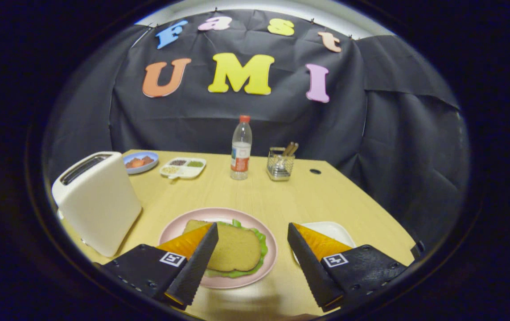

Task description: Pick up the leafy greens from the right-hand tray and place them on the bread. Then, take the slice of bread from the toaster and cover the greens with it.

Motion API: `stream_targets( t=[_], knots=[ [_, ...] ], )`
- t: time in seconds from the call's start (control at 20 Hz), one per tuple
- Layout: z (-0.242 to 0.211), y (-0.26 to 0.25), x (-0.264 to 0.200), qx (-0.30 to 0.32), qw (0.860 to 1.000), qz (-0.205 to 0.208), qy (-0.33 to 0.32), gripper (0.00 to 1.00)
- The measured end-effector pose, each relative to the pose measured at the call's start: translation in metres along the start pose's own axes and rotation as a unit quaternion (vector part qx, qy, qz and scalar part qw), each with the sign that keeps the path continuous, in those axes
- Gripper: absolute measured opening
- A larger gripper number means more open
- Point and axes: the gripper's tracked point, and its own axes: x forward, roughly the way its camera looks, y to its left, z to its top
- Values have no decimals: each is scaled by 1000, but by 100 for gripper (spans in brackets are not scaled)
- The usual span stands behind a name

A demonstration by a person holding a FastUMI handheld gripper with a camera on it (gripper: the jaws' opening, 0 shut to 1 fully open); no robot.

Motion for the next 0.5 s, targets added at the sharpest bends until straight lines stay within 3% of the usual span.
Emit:
stream_targets(
  t=[0.3,0.5],
  knots=[
    [43,4,-76,29,987,29,-154,96],
    [46,-8,-115,18,984,23,-176,95]
  ],
)
